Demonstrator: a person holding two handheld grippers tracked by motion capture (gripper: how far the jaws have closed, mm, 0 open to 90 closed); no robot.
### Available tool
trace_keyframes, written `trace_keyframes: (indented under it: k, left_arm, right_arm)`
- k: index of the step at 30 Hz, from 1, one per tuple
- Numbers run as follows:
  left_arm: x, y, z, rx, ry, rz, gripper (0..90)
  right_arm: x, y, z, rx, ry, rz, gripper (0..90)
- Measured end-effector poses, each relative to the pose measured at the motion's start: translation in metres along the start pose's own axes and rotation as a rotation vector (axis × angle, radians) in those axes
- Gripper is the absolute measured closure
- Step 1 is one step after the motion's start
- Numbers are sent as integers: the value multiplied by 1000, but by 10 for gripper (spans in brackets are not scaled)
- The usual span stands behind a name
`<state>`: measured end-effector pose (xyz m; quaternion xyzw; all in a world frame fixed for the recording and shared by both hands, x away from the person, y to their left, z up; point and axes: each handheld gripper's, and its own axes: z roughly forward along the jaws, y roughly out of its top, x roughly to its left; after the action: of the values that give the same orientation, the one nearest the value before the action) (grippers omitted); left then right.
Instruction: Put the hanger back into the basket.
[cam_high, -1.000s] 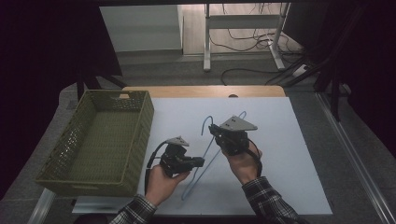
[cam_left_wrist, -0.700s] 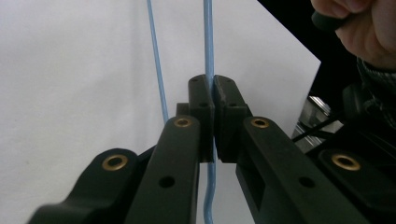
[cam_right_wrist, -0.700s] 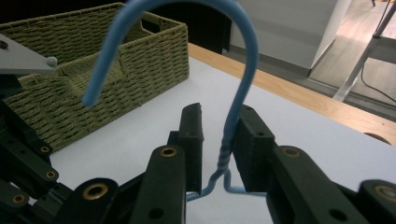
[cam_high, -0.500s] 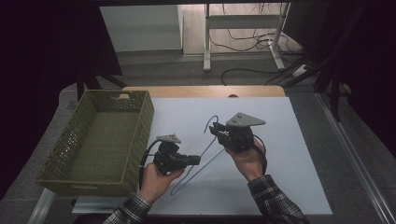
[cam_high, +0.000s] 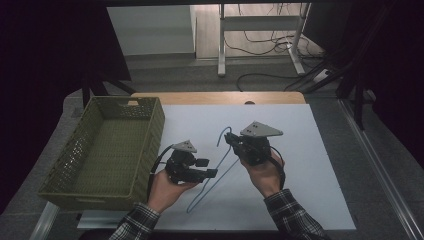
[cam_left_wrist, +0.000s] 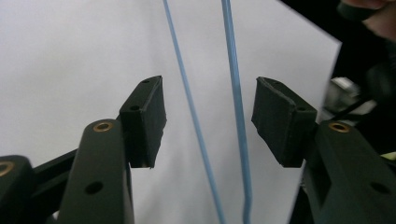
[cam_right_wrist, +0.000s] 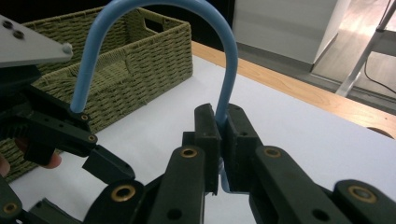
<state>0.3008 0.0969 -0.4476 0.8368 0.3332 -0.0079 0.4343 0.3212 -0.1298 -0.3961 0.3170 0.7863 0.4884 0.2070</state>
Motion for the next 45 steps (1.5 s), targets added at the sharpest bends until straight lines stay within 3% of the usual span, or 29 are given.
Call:
trace_keyframes:
  k: [6, 8, 14, 17, 24, 29, 37, 43, 45]
  left_arm:
    - [-5, 21, 8, 22, 50, 18, 483]
    - [-5, 26, 11, 36, 73, 22, 568]
    - [-8, 34, 15, 87, 64, 39, 842]
    - [-6, 35, 16, 101, 26, 23, 864]
    - [1, 34, 14, 86, -66, -36, 873]
    - [5, 35, 8, 83, -108, -56, 875]
    - [13, 39, -11, 50, -95, -75, 875]
    - [23, 46, -35, 19, -87, -93, 874]
    - [28, 51, -53, 0, -67, -97, 874]
  right_arm:
    - [5, 0, 3, 4, -13, 7, 853]
    - [6, 0, 4, 4, -10, 8, 853]
    - [6, 1, 2, 3, -16, -3, 852]
    - [7, 0, 3, 6, -13, -7, 852]
    - [5, 2, 2, 9, 3, -8, 839]
    - [4, 3, -3, 2, -3, -19, 692]
    - [-3, -1, -22, 9, 13, -3, 470]
    - [-9, -9, -36, 27, 50, 21, 355]
    - [-12, -16, -44, 37, 69, 25, 295]
